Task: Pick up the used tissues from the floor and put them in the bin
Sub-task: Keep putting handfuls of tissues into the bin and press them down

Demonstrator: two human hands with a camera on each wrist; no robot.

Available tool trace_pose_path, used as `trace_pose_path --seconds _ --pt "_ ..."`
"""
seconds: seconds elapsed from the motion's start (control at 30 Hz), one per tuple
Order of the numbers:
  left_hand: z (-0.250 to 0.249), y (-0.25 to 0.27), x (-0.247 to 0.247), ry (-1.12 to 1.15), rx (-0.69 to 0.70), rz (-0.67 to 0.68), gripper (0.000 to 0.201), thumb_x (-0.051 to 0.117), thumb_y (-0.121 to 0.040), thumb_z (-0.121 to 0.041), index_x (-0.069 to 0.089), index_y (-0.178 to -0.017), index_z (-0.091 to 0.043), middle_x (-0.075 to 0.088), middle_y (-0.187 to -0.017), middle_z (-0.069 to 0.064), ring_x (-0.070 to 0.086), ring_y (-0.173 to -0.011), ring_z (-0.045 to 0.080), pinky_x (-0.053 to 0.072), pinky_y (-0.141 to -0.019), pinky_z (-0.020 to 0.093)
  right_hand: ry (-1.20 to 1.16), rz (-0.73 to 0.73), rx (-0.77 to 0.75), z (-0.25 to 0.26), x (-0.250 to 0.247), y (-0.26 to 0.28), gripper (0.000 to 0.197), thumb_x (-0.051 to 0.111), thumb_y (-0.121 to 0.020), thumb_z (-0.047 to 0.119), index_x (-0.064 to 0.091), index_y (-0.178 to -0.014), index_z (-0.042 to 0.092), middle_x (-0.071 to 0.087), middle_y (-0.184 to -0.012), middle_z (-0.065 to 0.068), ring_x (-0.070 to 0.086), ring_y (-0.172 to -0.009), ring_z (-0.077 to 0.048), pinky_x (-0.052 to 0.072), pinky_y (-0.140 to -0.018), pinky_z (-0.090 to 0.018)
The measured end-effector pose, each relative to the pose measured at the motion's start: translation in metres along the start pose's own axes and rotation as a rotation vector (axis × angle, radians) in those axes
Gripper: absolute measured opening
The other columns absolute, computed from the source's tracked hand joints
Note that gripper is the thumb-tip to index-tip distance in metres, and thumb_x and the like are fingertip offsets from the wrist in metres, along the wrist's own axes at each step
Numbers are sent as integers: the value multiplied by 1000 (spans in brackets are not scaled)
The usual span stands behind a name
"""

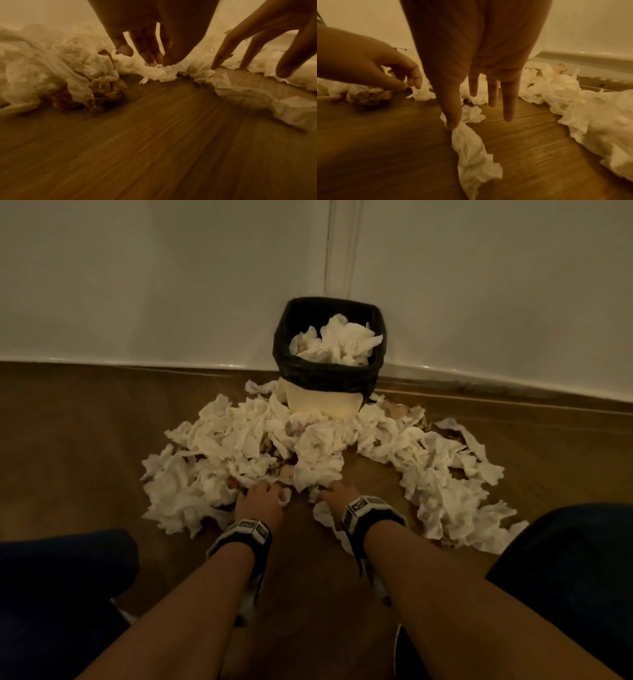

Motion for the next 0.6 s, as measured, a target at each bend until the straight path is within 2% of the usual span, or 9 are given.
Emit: trace_pose_path --seconds 0.07,0.2,0.37,0.47,0.53,0.6 --pt "1 4 5 -9 14 -47 27 47 -89 -18 49 -115 -25 45 -127 2 43 -119 25 35 -102 42 -7 7 5 6 6 -1 61 52 -93 17 25 -147 26 10 -154 -10 15 -138 -41 25 -112 -52" --pt "2 8 8 21 -22 -107 37 54 -84 -19 47 -119 -29 39 -132 2 35 -124 27 35 -98 41 -46 -11 23 9 18 -4 60 46 -95 10 20 -148 26 15 -151 -9 19 -135 -42 29 -109 -52" --pt "4 8 11 -3 4 -160 44 56 -83 -24 46 -125 -36 34 -137 4 33 -124 33 36 -96 45 -48 -104 13 6 37 -7 49 37 -98 16 29 -144 31 20 -148 -6 24 -132 -37 33 -106 -49" --pt "5 7 16 -41 15 -123 49 57 -84 -28 43 -129 -40 29 -143 6 30 -127 37 35 -99 49 -44 -99 -16 5 43 -8 46 39 -98 20 35 -142 31 20 -148 -5 22 -132 -39 33 -105 -48" --pt "7 7 20 -70 39 -96 51 57 -84 -31 41 -131 -42 24 -147 7 28 -130 37 33 -102 49 -54 -97 -2 6 47 -11 44 39 -98 18 36 -141 26 21 -146 -7 26 -130 -40 34 -104 -47" --pt "8 8 25 -103 75 -77 50 57 -85 -34 40 -132 -43 20 -150 8 25 -132 38 33 -104 49 -92 -111 40 11 46 -14 41 37 -98 13 38 -139 16 27 -145 -12 33 -127 -38 36 -104 -44"
Point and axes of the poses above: each hand's wrist, its own y-axis away from the middle knuckle, its own x-axis out of the palm, z = x × y, the point moved 2 cm from there along -y, towards the middle knuckle
